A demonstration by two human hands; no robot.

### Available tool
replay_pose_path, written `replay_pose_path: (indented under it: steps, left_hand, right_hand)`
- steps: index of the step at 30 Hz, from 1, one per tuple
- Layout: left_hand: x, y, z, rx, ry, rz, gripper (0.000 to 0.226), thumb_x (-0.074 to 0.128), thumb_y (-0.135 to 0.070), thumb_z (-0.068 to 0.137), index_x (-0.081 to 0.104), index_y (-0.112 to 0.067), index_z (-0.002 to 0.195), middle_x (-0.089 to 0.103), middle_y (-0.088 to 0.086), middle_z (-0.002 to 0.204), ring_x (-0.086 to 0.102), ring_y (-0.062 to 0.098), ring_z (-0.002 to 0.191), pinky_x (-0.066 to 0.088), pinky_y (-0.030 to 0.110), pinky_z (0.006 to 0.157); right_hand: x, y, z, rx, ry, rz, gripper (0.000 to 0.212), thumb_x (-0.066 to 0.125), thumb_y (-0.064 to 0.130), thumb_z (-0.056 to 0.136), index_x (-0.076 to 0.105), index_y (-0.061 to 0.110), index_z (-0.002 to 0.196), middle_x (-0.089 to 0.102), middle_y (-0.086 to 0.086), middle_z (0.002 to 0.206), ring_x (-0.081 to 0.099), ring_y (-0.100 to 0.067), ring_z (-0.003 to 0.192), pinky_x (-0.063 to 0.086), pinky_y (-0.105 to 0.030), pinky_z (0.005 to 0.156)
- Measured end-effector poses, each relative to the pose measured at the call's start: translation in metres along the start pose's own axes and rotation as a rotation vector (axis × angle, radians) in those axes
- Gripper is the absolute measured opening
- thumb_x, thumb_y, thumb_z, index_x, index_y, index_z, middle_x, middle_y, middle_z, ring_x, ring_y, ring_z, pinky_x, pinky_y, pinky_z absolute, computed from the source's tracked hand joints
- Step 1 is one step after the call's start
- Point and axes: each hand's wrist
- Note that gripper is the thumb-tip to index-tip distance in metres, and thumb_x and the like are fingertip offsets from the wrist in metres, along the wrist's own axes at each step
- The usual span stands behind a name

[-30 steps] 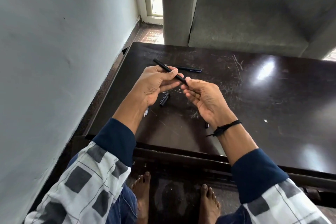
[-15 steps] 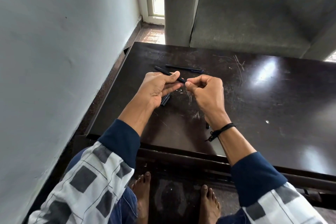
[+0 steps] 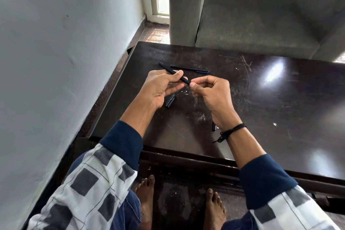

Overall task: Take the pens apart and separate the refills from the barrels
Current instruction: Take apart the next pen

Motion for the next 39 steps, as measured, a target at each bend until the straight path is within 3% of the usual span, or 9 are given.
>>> replay_pose_path:
  steps: [3,7,12,20,30,35,39]
  left_hand:
    - [-0.0008,-0.001,-0.0002,0.011,-0.011,-0.014,0.014,0.074,-0.003,0.088,0.069,0.005,0.098,0.076,0.022,0.094,0.077,0.028,0.085,0.063,0.028,0.07]
    - [-0.0026,-0.002,0.0005,0.032,-0.034,-0.02,0.015,0.072,-0.002,0.089,0.069,0.007,0.1,0.075,0.024,0.1,0.076,0.03,0.09,0.063,0.028,0.07]
    - [-0.0021,-0.0021,0.0014,0.032,-0.041,-0.015,0.018,0.071,-0.002,0.089,0.068,0.009,0.104,0.075,0.024,0.1,0.076,0.031,0.091,0.063,0.028,0.07]
    - [-0.0043,-0.0022,0.0053,0.036,-0.05,-0.031,0.006,0.072,-0.003,0.089,0.07,0.002,0.092,0.075,0.023,0.097,0.076,0.027,0.082,0.062,0.028,0.072]
    - [-0.0041,-0.0012,0.0052,0.044,-0.039,-0.008,0.005,0.071,-0.004,0.09,0.071,0.0,0.092,0.076,0.021,0.095,0.076,0.03,0.09,0.063,0.031,0.077]
    - [-0.0024,0.0,0.005,0.101,-0.019,0.096,0.01,0.071,-0.007,0.091,0.071,0.0,0.099,0.077,0.019,0.096,0.077,0.027,0.088,0.063,0.031,0.078]
    - [-0.0004,0.0013,0.0054,0.141,-0.001,0.176,0.013,0.071,-0.01,0.092,0.072,-0.001,0.102,0.077,0.017,0.094,0.077,0.023,0.085,0.062,0.027,0.074]
  right_hand:
    - [-0.0006,0.0028,-0.0004,0.043,0.019,0.093,0.006,0.076,0.011,0.091,0.076,0.007,0.094,0.075,-0.011,0.081,0.068,-0.017,0.071,0.058,-0.026,0.072]
    - [-0.0051,0.0061,0.0009,0.191,0.063,0.226,0.024,0.058,0.019,0.104,0.073,0.001,0.102,0.078,-0.017,0.091,0.073,-0.017,0.075,0.061,-0.023,0.073]
    - [-0.007,0.0044,0.0026,0.207,0.104,0.242,0.014,0.06,0.005,0.1,0.074,0.004,0.1,0.078,-0.012,0.085,0.072,-0.014,0.074,0.059,-0.022,0.074]
    - [-0.0065,0.0044,0.002,0.202,0.158,0.311,0.022,0.055,-0.011,0.097,0.073,0.001,0.103,0.076,-0.015,0.091,0.072,-0.015,0.079,0.059,-0.019,0.075]
    - [-0.0054,0.0045,0.003,0.211,0.145,0.297,0.022,0.054,-0.008,0.099,0.073,0.002,0.104,0.076,-0.014,0.089,0.072,-0.014,0.078,0.059,-0.019,0.075]
    - [-0.0026,0.0038,0.0023,0.186,0.127,0.194,0.011,0.064,0.008,0.098,0.075,0.006,0.097,0.077,-0.012,0.086,0.07,-0.013,0.076,0.058,-0.021,0.075]
    - [-0.0013,0.0017,0.0007,0.12,0.14,0.069,0.01,0.068,0.004,0.096,0.075,0.009,0.093,0.075,-0.006,0.078,0.067,-0.009,0.069,0.055,-0.017,0.068]
Point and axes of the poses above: each hand's wrist, its own z-axis towards the middle knuckle, its own x-axis out of the palm, y = z × x
